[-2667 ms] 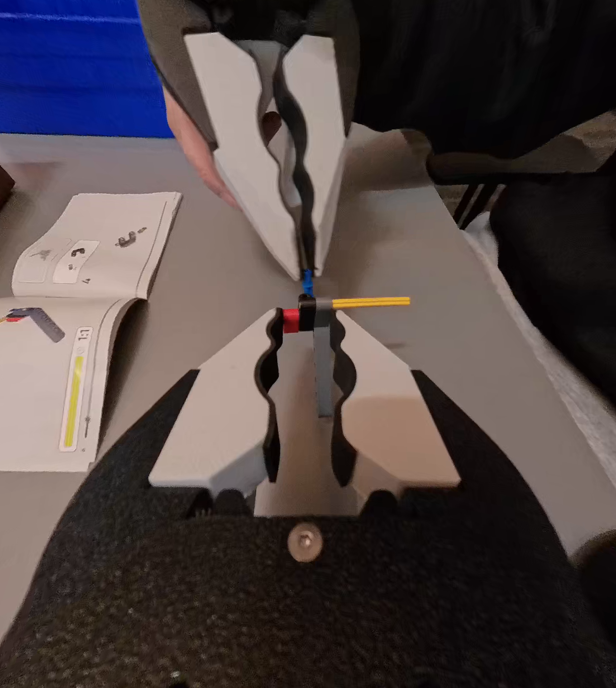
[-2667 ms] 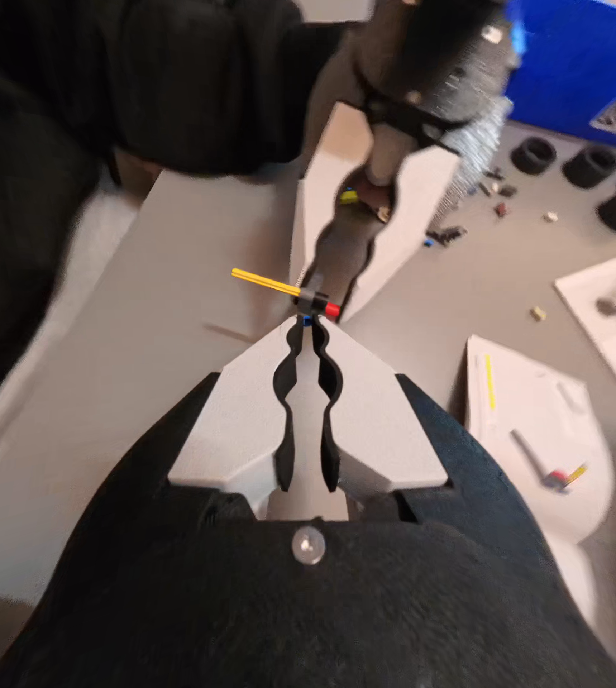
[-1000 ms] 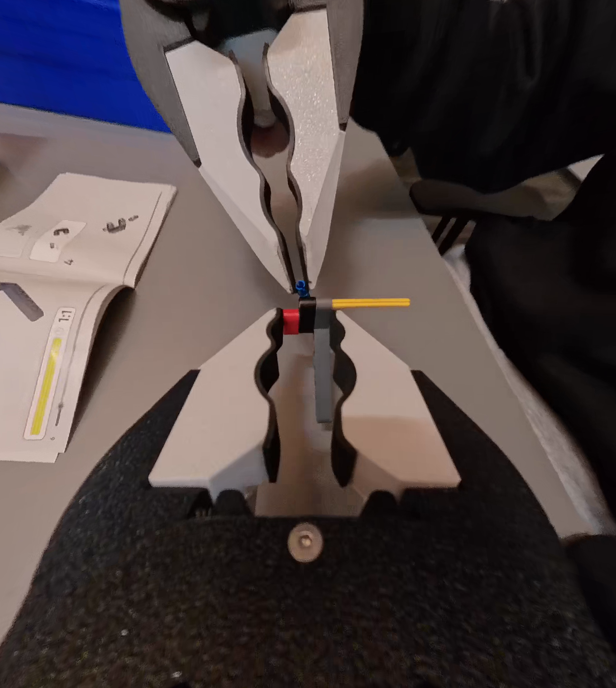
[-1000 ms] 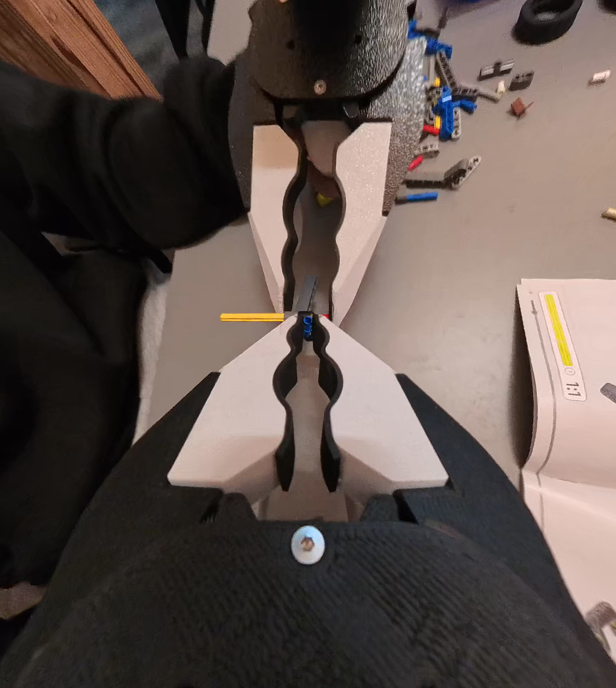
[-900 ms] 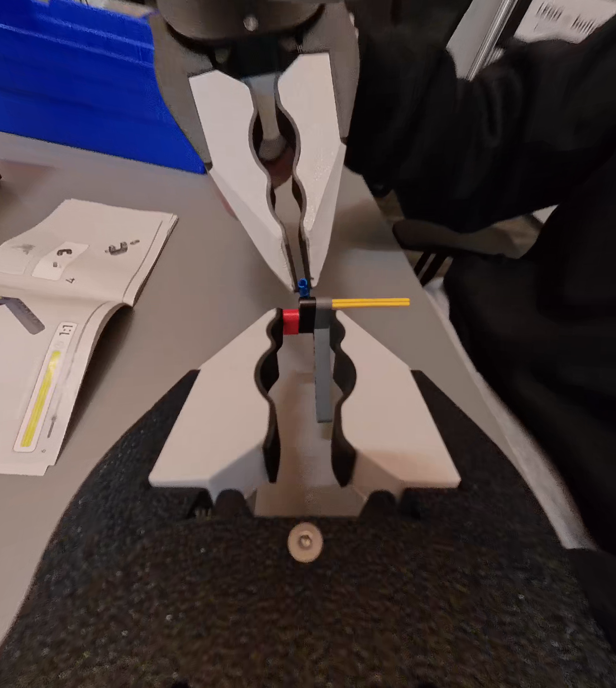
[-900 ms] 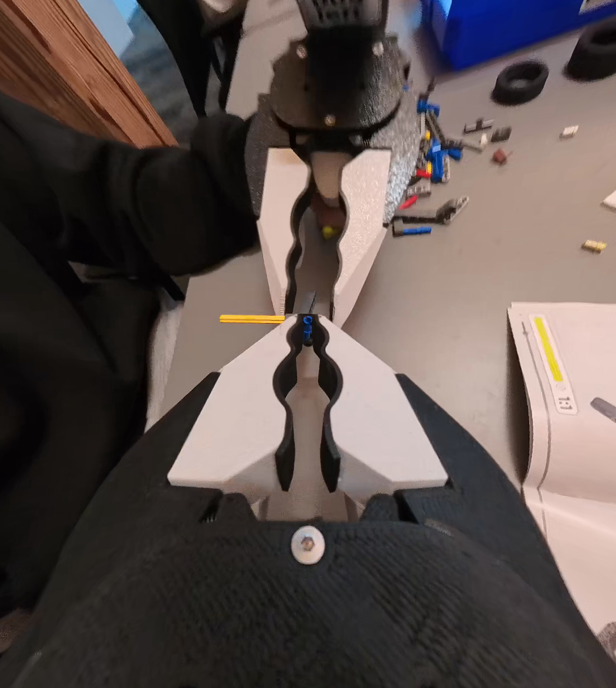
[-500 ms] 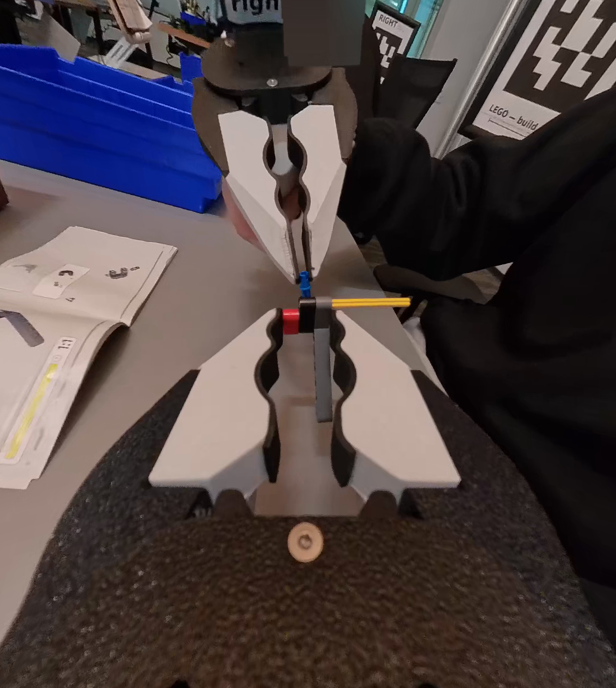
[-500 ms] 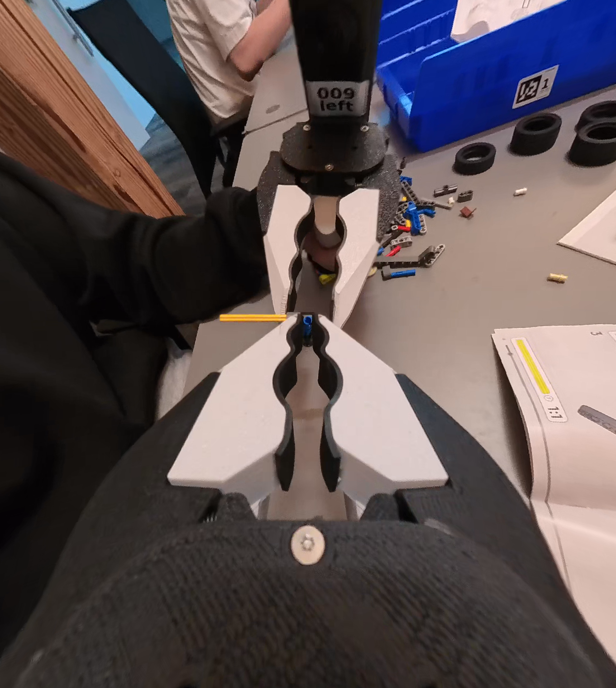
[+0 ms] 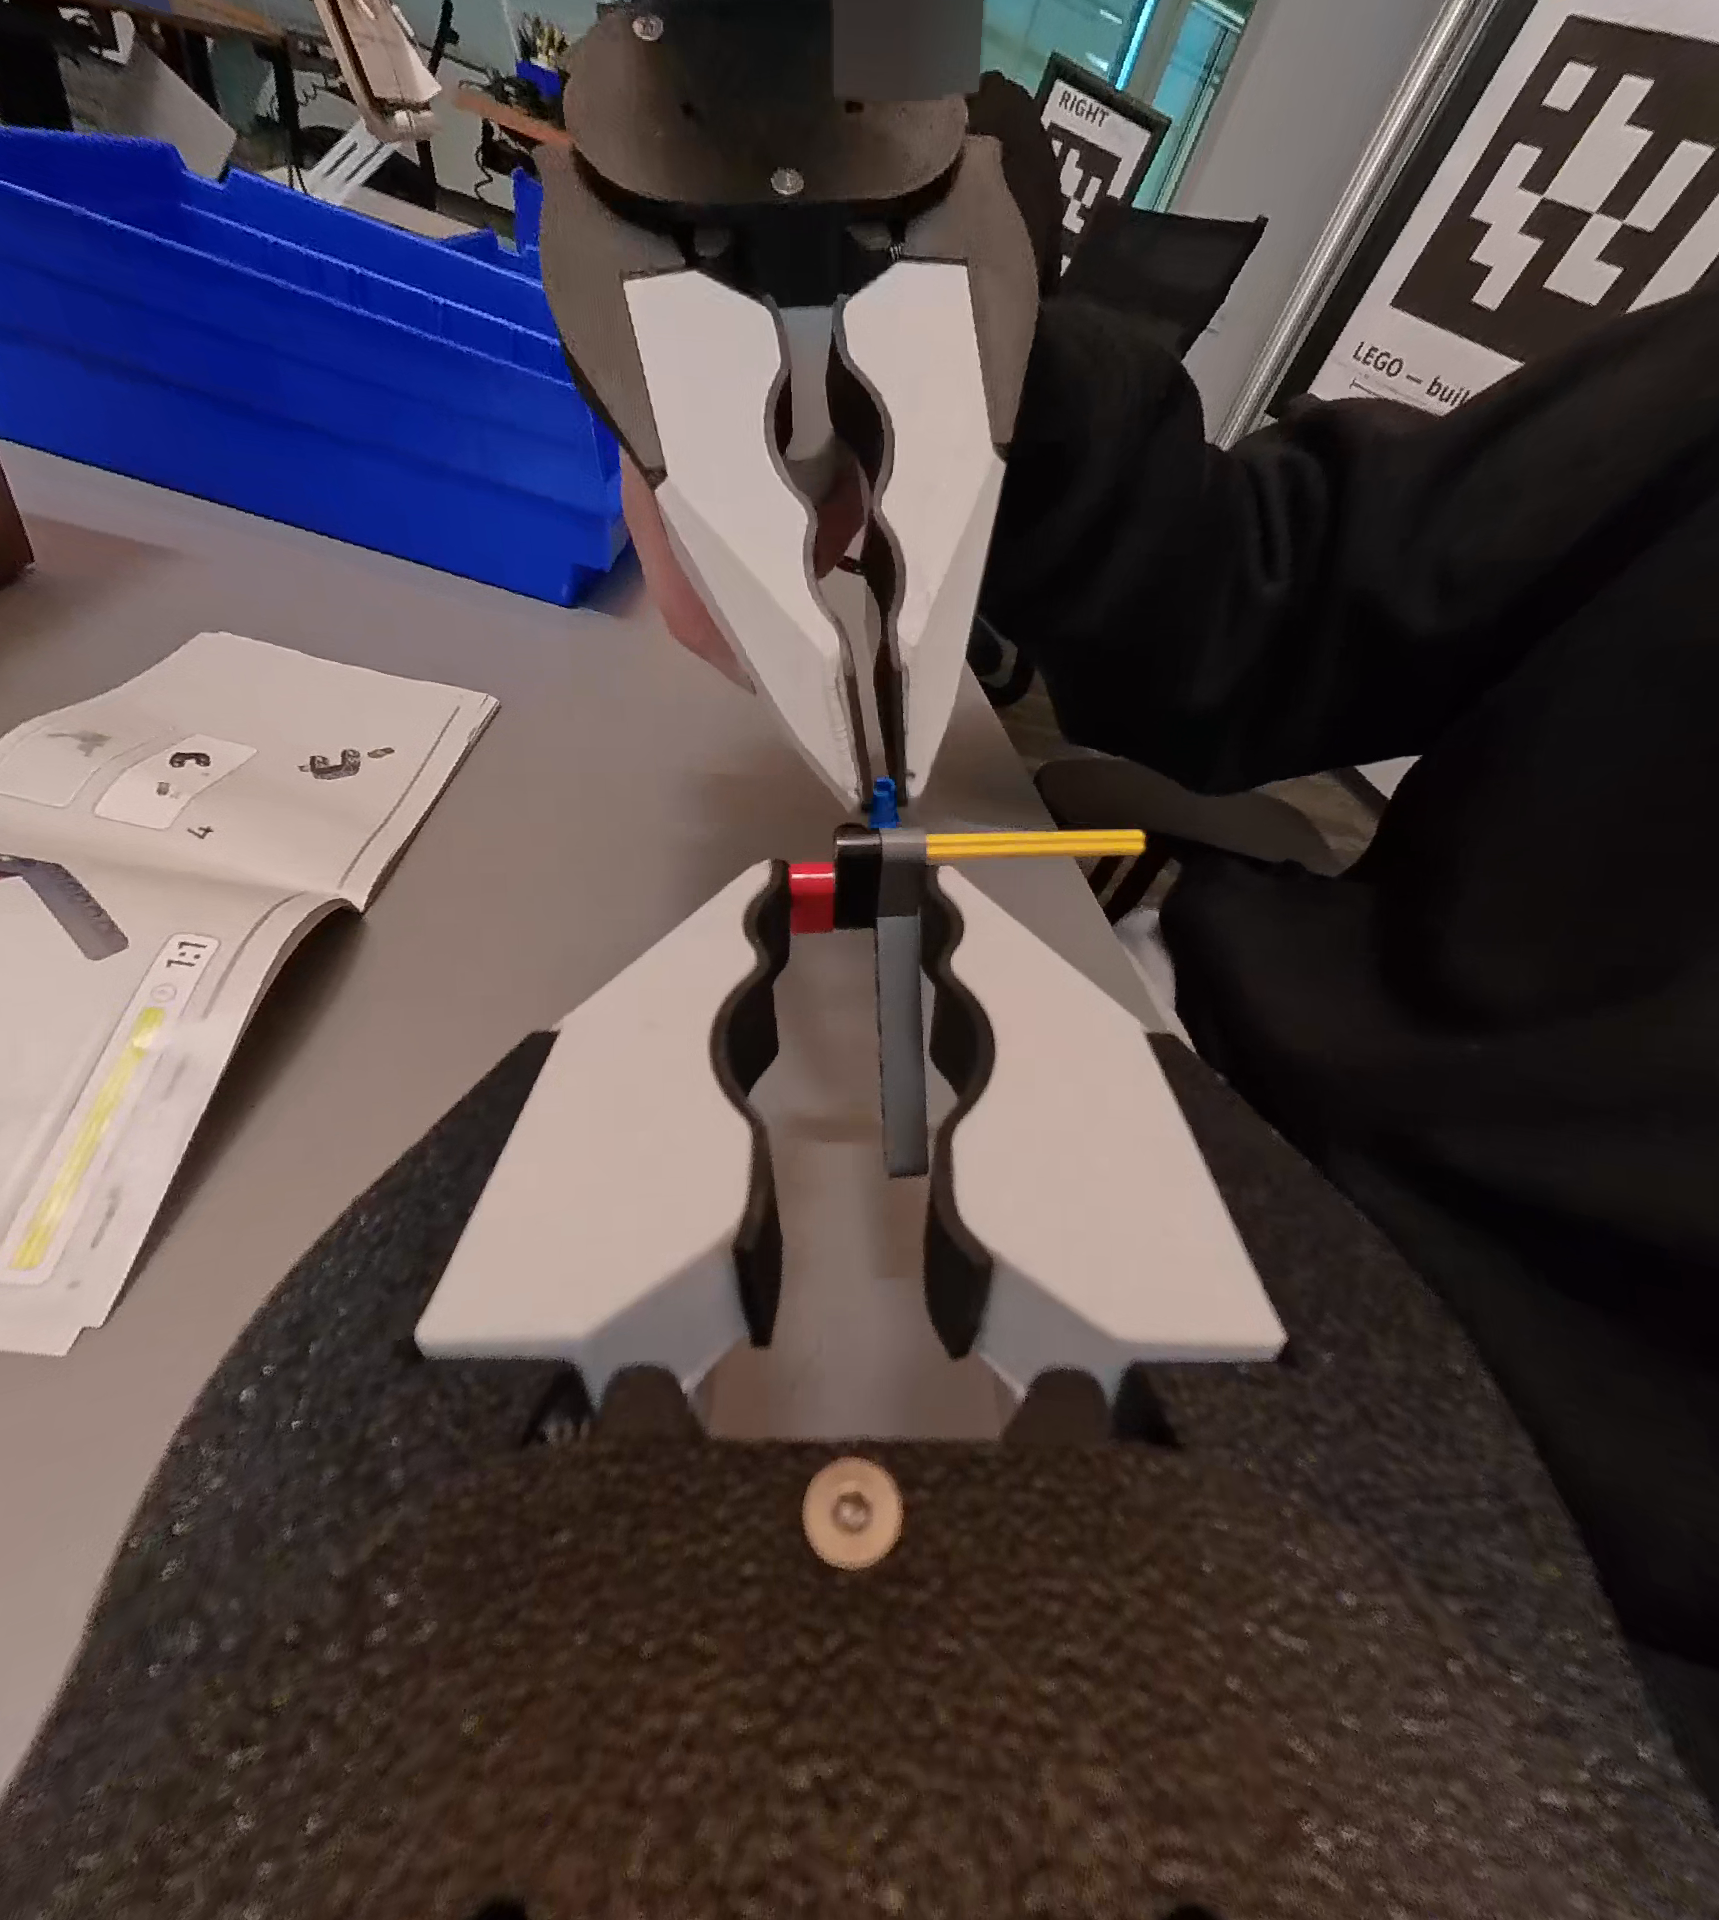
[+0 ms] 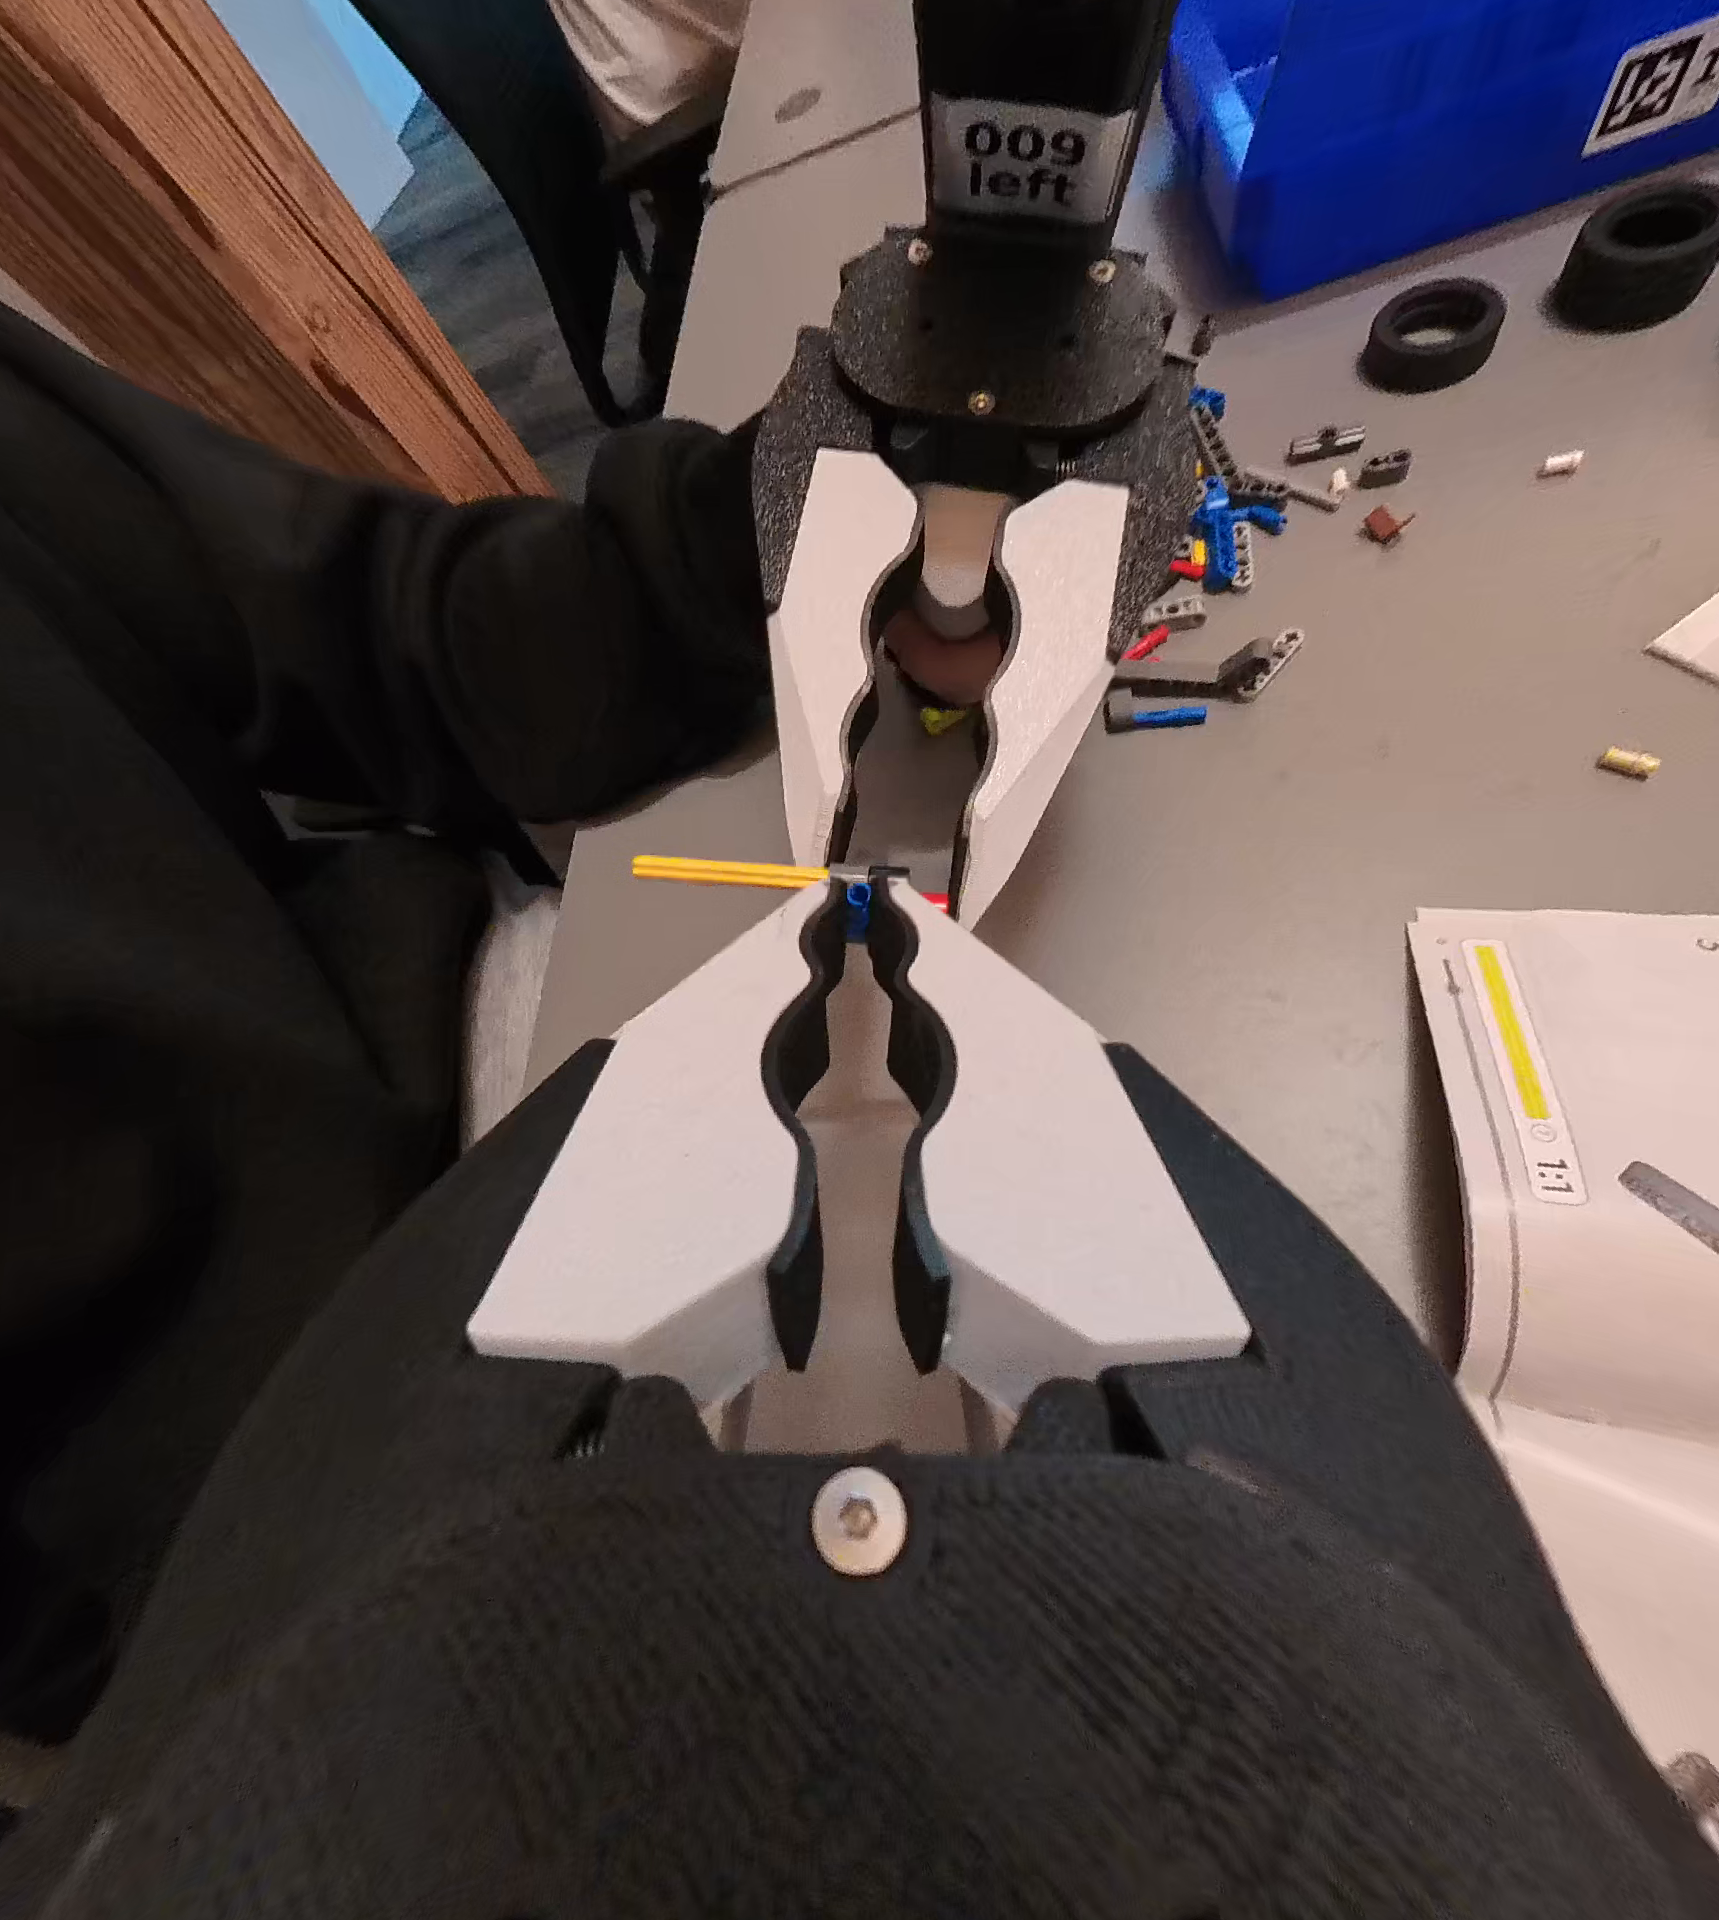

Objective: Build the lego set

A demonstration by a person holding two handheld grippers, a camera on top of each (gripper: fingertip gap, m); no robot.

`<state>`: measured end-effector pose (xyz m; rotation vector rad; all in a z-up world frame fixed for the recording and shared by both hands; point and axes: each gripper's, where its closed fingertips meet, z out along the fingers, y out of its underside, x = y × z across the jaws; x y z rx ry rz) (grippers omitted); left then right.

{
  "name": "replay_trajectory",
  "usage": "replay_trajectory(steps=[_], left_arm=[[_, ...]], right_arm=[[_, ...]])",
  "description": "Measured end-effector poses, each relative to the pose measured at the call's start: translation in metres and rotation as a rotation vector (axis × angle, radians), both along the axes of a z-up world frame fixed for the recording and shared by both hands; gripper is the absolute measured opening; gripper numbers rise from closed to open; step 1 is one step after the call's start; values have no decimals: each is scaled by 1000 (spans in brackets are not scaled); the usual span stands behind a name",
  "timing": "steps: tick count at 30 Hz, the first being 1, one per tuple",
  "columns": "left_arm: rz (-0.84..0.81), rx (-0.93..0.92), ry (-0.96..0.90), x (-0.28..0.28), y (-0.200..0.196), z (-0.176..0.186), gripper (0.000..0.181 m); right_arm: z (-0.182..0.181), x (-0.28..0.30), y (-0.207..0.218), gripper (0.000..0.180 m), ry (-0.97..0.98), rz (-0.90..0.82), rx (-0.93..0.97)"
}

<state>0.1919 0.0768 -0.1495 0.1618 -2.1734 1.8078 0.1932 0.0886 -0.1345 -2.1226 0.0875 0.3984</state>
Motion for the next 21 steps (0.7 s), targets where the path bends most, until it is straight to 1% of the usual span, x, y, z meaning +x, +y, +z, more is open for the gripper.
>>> replay_trajectory(steps=[2, 4, 12, 17, 21], left_arm=[[-12, 2, -5, -2, 0, 0, 23], [-28, -6, -7, -5, -1, 1, 23], [-90, -34, 18, -15, -2, 6, 23], [-129, -105, 37, -21, 2, 19, 23], [-152, -88, 42, -25, 0, 16, 23]], right_arm=[[5, 4, 1, 3, 22, -27, 38], [4, 6, -3, 3, 25, -31, 31], [9, -11, -2, 3, 79, 71, 81], [21, -12, -2, 3, 130, 84, 155], [18, -17, -4, 3, 147, 110, 144]])
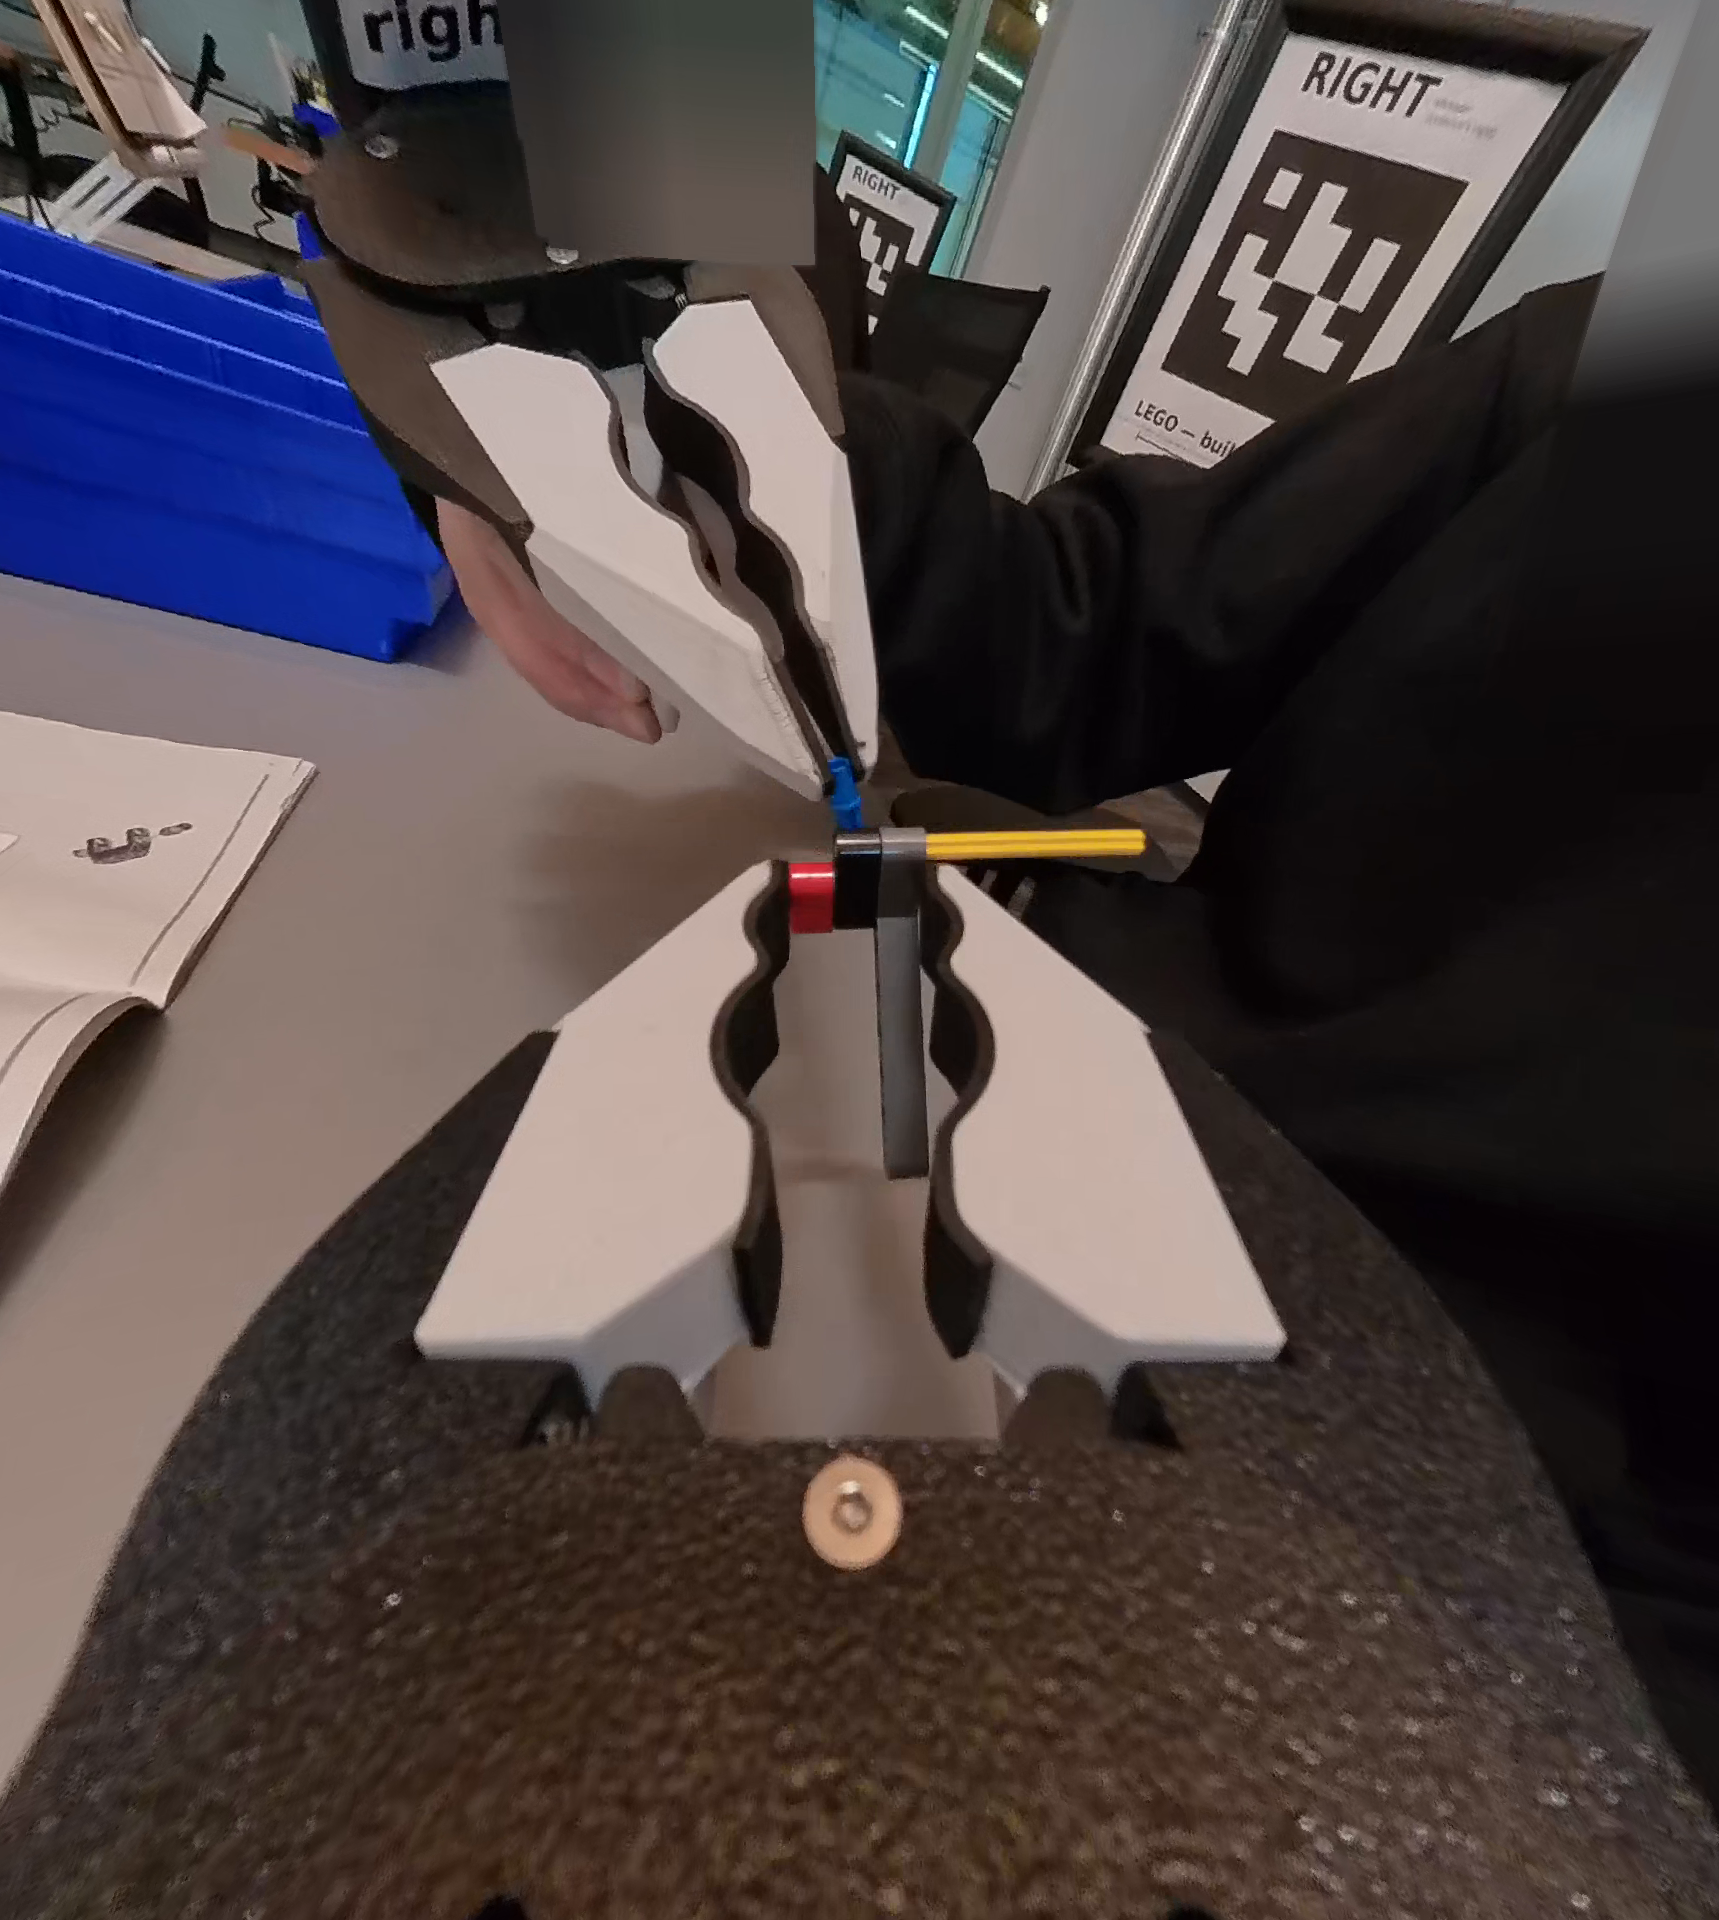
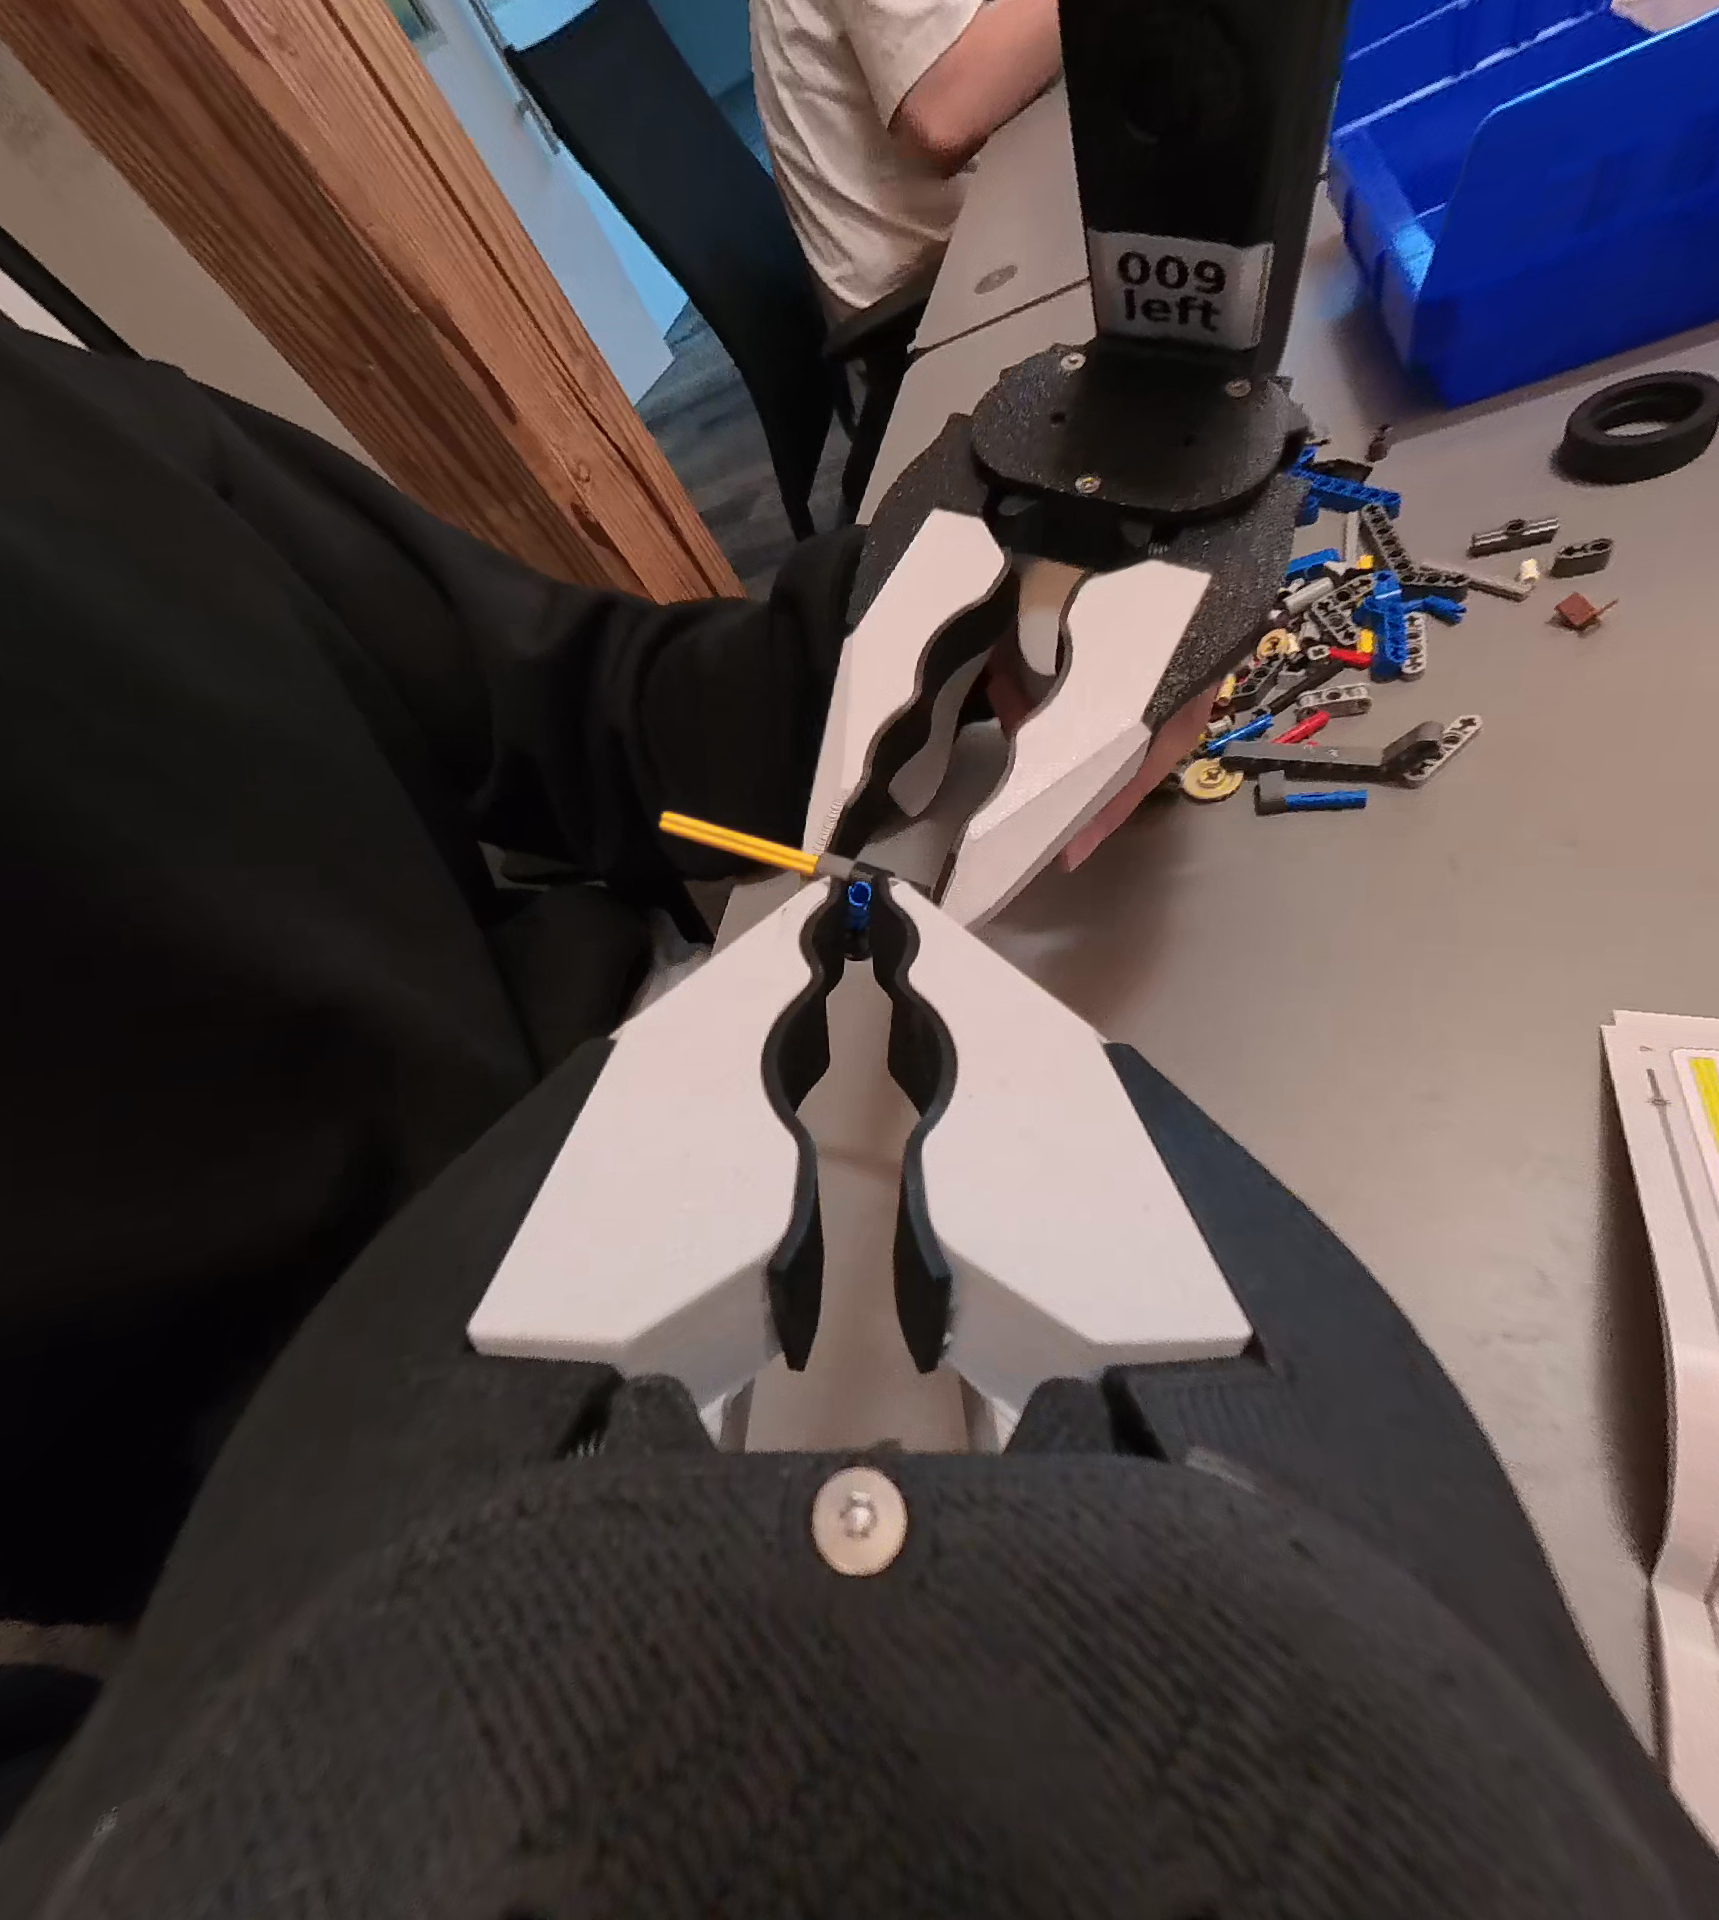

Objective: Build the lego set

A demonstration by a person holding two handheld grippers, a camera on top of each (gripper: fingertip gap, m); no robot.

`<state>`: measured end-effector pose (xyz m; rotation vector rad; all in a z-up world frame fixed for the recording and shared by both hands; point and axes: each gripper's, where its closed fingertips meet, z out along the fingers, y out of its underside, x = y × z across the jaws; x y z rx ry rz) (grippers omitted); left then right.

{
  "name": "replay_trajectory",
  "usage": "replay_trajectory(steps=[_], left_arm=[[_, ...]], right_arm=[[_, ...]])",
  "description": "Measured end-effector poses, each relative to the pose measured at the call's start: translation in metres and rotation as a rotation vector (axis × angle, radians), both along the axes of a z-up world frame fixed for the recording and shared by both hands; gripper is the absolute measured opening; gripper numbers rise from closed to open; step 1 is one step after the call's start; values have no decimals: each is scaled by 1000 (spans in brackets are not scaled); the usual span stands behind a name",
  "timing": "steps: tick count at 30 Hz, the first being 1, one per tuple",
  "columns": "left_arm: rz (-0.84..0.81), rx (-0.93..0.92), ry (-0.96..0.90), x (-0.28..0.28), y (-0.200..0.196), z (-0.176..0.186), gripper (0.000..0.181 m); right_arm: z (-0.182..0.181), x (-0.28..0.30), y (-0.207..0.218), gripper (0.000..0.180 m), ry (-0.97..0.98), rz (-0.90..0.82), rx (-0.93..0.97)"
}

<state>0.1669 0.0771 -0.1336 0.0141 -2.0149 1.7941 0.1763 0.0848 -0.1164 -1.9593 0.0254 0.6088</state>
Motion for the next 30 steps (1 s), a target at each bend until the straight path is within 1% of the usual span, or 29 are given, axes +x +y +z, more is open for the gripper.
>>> replay_trajectory(steps=[7, 10, 17, 20, 23, 25, 27, 29, 30], left_arm=[[-45, 23, 17, -7, -1, -4, 23], [-83, 4, 31, -13, -1, -1, 22], [-183, -55, 83, -27, 1, 11, 22], [-193, -41, 78, -29, 1, 8, 22], [-173, -59, 71, -26, 3, 11, 22], [-172, -80, 108, -23, 4, 15, 22], [-168, -59, 143, -21, 2, 12, 22], [-139, -42, 155, -16, 1, 8, 22], [-124, -48, 161, -13, 1, 9, 22]], right_arm=[[-4, -7, -1, 3, -42, 76, -59], [-2, -13, -1, 3, -60, 143, -55], [9, -31, 0, 3, -141, 329, 31], [4, -34, 0, 3, -147, 367, -12], [6, -31, 2, 3, -135, 348, -15], [10, -29, 2, 3, -114, 330, 8], [7, -27, 0, 3, -105, 322, -6], [3, -21, -1, 3, -151, 297, -17], [4, -20, -1, 8, -165, 283, -3]])
